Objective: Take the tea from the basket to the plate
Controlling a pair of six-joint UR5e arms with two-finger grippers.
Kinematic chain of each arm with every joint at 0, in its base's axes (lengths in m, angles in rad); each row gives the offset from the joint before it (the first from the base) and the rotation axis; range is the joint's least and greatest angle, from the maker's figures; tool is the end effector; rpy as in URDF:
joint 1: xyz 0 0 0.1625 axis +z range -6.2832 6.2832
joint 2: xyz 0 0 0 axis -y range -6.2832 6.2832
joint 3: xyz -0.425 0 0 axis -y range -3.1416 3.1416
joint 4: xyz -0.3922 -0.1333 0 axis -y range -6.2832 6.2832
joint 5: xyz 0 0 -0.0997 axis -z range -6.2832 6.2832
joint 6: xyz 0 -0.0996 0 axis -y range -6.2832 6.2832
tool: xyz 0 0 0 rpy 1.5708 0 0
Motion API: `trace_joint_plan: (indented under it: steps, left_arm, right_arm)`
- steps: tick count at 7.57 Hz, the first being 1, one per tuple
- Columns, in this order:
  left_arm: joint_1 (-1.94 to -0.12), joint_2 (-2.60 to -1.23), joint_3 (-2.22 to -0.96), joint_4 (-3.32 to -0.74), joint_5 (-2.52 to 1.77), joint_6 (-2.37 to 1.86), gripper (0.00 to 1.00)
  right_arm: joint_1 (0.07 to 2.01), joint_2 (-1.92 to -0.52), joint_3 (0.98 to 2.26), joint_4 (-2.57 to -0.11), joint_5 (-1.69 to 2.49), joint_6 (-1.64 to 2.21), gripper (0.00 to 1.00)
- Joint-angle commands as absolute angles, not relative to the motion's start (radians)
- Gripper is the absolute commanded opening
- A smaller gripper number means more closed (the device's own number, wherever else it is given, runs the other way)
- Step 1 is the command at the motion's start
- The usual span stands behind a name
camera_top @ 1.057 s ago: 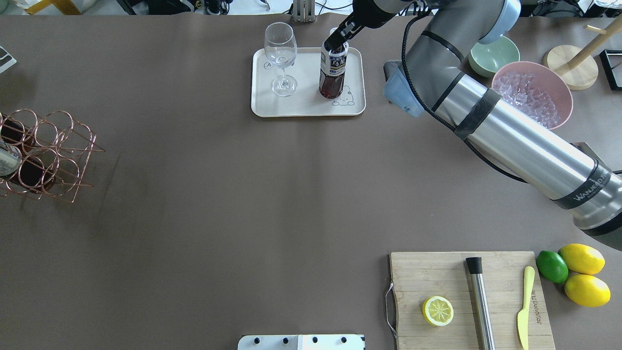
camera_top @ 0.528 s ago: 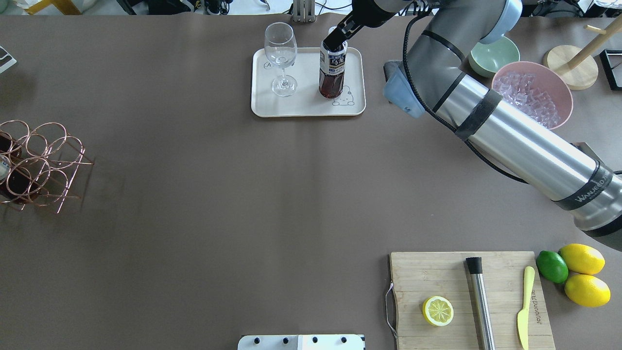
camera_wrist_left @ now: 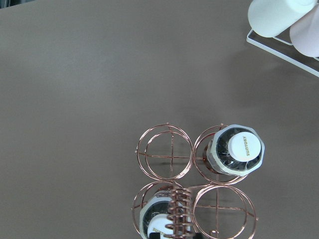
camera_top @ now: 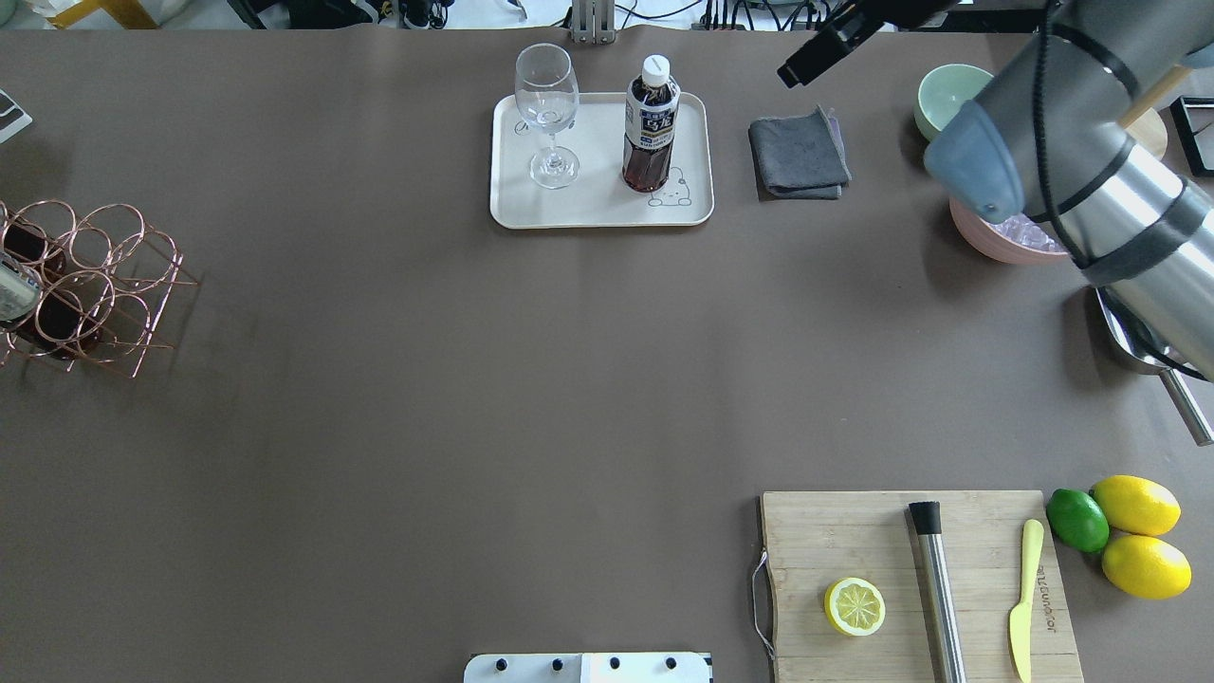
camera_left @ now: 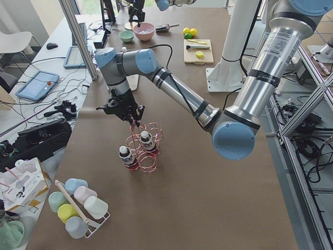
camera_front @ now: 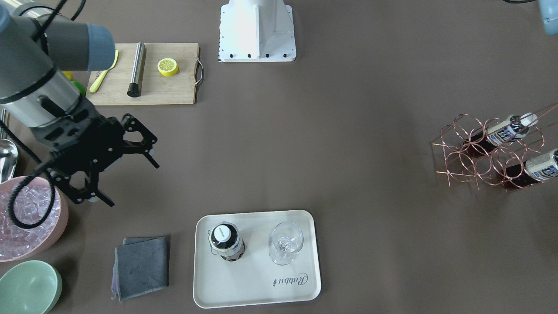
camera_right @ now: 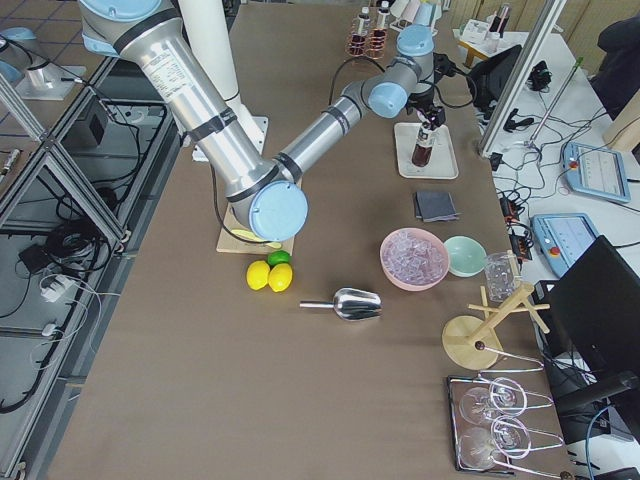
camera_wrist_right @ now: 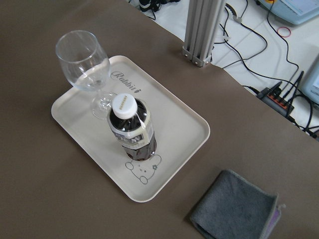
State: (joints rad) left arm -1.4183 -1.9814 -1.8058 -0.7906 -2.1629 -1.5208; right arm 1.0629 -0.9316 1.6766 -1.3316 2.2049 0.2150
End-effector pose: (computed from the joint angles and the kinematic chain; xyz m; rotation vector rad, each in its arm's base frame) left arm 0.0099 -0.5758 0.4115 -0.5714 0.3246 -1.3631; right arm -0.2579 -0.6162 0.1991 0.6905 -0.8896 -0.5732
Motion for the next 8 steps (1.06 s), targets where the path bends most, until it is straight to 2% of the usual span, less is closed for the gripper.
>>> trace_joint_plan:
  steps: [1, 5, 8]
  left_arm:
    - [-1.445, -2.113, -1.644, -0.796, -2.161, -1.477, 0.0]
    - [-1.445, -2.126, -1.525, -0.914, -2.149, -1.468, 0.0]
    - [-1.45, -2.129, -1.479, -0.966, -2.149, -1.474, 0.0]
  right_arm:
    - [1.204, -1.102, 1.805, -1.542, 2.295, 0.181, 1.0]
    - [1.453, -1.479, 1.838, -1.601, 2.374, -0.043, 1.0]
    - [1.578, -1.638, 1.795, -1.605, 2.376, -0.141, 1.0]
